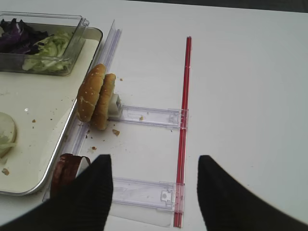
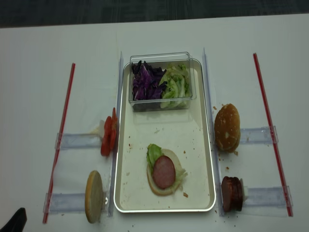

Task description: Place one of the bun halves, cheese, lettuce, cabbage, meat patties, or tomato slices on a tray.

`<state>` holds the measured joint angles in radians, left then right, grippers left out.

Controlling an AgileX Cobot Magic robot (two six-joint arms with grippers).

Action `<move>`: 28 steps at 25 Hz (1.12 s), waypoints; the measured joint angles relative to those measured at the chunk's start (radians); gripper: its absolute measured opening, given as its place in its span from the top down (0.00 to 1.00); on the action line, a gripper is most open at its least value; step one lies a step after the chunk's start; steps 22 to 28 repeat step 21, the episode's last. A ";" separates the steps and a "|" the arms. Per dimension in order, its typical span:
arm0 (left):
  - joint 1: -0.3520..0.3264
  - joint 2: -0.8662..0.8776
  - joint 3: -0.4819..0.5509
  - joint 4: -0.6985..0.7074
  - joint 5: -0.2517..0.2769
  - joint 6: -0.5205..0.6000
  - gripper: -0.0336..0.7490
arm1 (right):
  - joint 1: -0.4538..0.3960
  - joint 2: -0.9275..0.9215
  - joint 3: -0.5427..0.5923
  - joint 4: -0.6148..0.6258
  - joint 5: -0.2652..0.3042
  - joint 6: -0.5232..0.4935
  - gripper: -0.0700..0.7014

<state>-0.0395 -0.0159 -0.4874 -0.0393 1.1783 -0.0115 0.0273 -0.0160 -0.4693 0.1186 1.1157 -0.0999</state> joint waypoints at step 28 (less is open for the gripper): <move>0.000 0.000 0.000 0.000 0.000 0.000 0.41 | 0.000 0.000 0.000 0.000 0.000 -0.003 0.38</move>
